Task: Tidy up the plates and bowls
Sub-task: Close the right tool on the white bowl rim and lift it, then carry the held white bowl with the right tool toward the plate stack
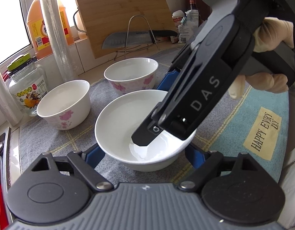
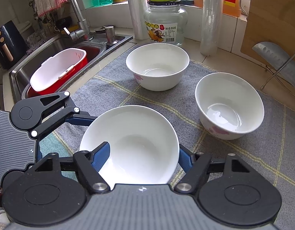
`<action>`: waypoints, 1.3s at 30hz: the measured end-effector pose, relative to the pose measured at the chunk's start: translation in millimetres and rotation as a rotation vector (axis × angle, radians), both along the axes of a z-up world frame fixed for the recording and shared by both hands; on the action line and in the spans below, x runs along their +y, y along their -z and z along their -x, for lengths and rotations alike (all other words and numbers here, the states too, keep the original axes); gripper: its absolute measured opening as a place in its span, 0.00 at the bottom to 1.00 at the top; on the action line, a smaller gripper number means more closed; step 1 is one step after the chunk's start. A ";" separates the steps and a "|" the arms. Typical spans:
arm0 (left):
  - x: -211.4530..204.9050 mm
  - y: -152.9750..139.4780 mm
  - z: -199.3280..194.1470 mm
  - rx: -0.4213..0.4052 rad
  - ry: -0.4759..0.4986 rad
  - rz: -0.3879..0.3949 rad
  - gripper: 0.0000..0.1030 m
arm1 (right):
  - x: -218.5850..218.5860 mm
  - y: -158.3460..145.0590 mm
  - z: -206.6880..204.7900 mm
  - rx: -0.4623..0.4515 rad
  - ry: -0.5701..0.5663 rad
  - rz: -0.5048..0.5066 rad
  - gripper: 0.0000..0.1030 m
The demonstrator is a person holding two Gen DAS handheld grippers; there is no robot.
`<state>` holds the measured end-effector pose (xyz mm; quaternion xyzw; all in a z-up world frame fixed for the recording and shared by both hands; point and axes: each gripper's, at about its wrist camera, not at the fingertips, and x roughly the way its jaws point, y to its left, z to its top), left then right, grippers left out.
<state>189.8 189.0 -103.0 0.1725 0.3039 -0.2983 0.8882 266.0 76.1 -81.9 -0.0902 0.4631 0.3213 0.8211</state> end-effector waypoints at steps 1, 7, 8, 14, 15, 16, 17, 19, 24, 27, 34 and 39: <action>0.5 0.0 -0.5 0.003 0.004 0.000 0.87 | -0.3 0.1 -0.3 0.003 -0.001 -0.002 0.77; 1.6 -1.7 -3.6 0.023 0.015 0.002 0.87 | 0.1 -0.1 -0.6 0.008 -0.003 -0.003 0.77; 1.4 -1.9 -3.7 0.024 0.016 0.001 0.87 | -0.3 -0.2 -0.8 0.011 -0.002 -0.005 0.77; -0.6 -4.2 -4.4 0.036 0.016 -0.007 0.87 | -2.3 -1.7 1.0 0.012 -0.001 -0.007 0.77; -1.1 -4.9 -4.5 0.042 0.016 -0.007 0.87 | -2.5 -1.8 1.2 0.014 -0.001 -0.008 0.77; -1.7 -5.8 -4.0 0.048 0.015 -0.008 0.87 | -3.1 -2.2 1.5 0.015 -0.002 -0.010 0.77; -2.3 -7.0 -3.4 0.050 0.015 -0.009 0.87 | -3.9 -2.8 2.7 0.016 -0.002 -0.012 0.77; -4.7 -11.2 -1.1 0.047 0.016 -0.016 0.87 | -6.5 -5.2 4.8 0.013 -0.001 -0.017 0.77; -12.1 -19.7 3.4 0.053 0.022 -0.025 0.87 | -17.6 -13.6 11.2 0.007 0.010 -0.037 0.77; -18.2 -24.1 5.4 0.063 0.032 -0.024 0.87 | -26.8 -17.5 17.0 -0.002 0.018 -0.044 0.77; -45.4 -31.3 7.9 0.070 0.088 -0.034 0.87 | -59.7 -23.6 29.5 -0.006 0.074 -0.069 0.77; -71.6 -32.9 5.9 0.072 0.142 -0.028 0.87 | -90.2 -25.4 35.0 -0.009 0.134 -0.075 0.77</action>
